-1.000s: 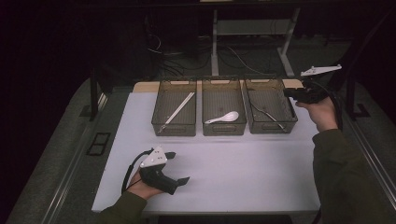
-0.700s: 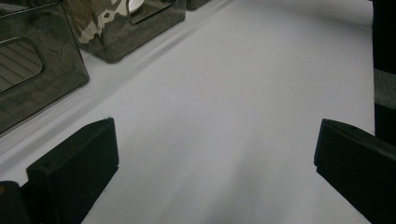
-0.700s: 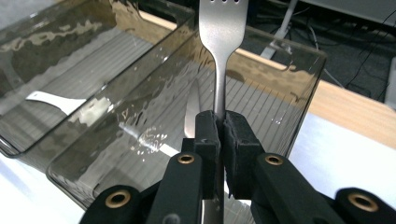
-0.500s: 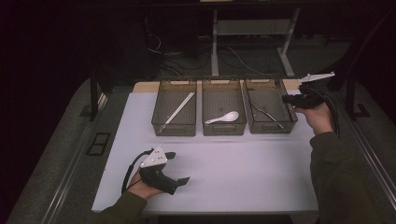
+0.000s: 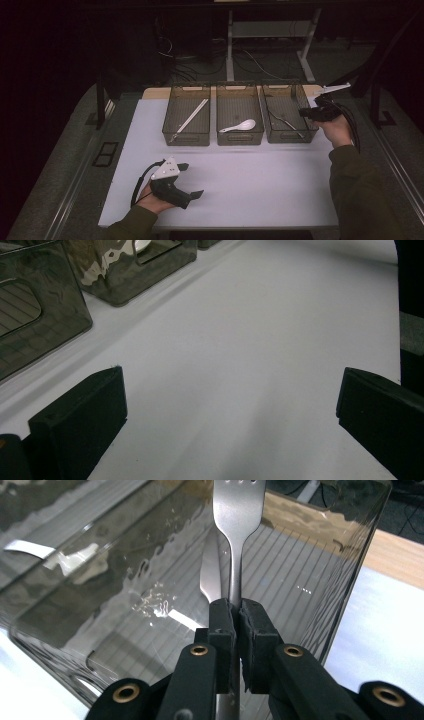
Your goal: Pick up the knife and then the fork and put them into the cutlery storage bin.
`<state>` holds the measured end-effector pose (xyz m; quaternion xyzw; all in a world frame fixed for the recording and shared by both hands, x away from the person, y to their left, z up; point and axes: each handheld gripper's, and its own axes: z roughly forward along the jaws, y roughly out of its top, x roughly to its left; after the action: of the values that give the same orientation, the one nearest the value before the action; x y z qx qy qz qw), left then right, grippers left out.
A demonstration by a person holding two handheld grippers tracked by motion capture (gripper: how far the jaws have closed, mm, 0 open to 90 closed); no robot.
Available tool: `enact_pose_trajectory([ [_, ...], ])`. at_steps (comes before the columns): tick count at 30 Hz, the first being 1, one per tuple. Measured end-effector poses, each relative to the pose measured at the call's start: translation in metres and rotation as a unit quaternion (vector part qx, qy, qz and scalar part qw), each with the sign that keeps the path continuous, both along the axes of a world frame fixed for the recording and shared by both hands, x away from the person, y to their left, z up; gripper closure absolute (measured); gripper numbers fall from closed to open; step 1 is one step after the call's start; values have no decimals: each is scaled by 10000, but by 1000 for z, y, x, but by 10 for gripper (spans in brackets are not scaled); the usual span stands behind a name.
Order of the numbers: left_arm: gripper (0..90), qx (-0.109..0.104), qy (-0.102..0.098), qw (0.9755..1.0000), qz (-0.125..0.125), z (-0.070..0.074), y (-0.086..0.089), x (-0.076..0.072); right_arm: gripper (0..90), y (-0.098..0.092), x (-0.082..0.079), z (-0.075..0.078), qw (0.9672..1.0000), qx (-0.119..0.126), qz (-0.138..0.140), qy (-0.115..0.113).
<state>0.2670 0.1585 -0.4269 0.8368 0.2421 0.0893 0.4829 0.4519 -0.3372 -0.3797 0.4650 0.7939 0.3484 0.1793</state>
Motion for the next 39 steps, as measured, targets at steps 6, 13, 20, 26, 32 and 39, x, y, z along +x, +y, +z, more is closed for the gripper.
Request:
enact_pose_trajectory([
  [6,0,-1,5,10000,1,0,0,0,844,1,2,-6,9999,-82,-29,118],
  [13,0,12,8,10000,-10,0,0,0,844,6,6,-11,9994,-263,-28,211],
  [20,0,9,4,10000,-21,0,0,0,843,13,10,-16,9983,-487,-7,304],
  [26,0,5,0,10000,-32,1,0,0,832,15,11,-16,9980,-538,9,325],
  [32,0,4,2,10000,-30,0,0,0,807,14,11,-16,9983,-470,8,352],
  [39,0,3,4,10000,-33,0,-1,0,745,15,10,-15,9986,-381,12,363],
])
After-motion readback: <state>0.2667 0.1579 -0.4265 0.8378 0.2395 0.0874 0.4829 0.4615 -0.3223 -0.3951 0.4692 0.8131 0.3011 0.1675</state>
